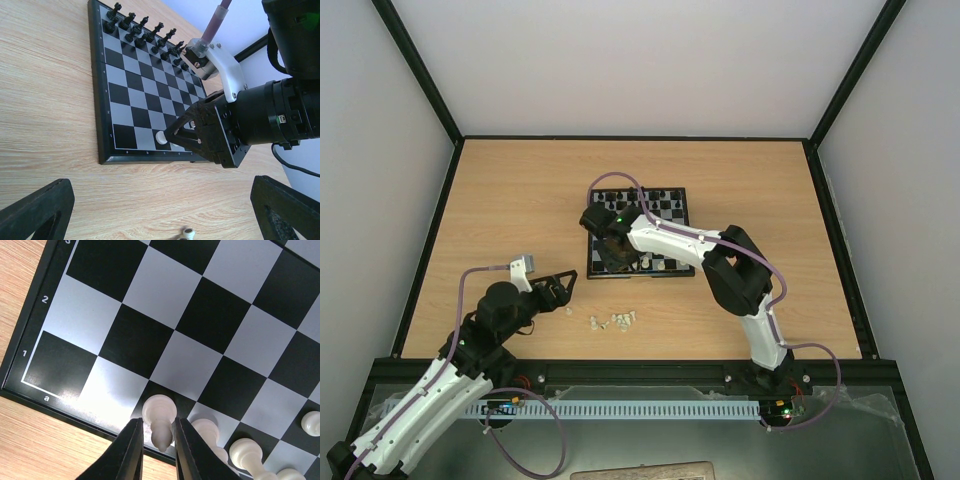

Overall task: Set up the chess pieces on the board
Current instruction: Place the chess piece on the chessboard, then pick up the chess piece at the center of the board.

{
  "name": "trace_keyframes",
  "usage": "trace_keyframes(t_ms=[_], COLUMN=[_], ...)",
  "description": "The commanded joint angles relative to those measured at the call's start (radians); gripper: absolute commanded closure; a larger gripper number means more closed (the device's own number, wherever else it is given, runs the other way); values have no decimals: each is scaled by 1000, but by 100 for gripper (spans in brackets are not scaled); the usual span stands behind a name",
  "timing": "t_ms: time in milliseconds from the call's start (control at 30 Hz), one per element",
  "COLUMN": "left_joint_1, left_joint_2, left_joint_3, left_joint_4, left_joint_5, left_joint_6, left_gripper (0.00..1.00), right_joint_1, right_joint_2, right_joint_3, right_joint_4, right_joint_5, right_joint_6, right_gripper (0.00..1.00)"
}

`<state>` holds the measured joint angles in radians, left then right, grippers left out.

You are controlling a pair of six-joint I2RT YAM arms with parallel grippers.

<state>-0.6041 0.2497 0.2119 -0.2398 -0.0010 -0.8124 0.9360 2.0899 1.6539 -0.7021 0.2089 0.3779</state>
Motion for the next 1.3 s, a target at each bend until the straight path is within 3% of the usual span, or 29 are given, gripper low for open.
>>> trace_keyframes(t_ms=[0, 233, 400, 600, 867, 1267], left_joint_1=[-2, -3, -3, -2, -1, 0], left_joint_2=[-3, 2, 9, 74, 141, 108], left_joint_3=[8, 12, 15, 31, 73, 59], left_joint_4=[-11, -10, -10, 2, 22, -3], left_joint_5=[-5, -10, -12, -18, -52, -59], left_joint_6=[7, 6, 5, 13, 33, 17], left_gripper=[1, 0, 0, 1, 1, 1], right_joint_1=[-2, 16, 23, 81, 300, 322], right_joint_2=[-16, -192, -398, -570, -500, -365], right_joint_3=[-5, -64, -271, -503, -567, -590], right_joint_4=[-41, 36, 134, 192, 195, 253], right_joint_5=[-19, -63, -151, -169, -112, -100], right_joint_6=[-5, -5, 21, 55, 88, 83], right_gripper=[81, 62, 58, 61, 66, 68])
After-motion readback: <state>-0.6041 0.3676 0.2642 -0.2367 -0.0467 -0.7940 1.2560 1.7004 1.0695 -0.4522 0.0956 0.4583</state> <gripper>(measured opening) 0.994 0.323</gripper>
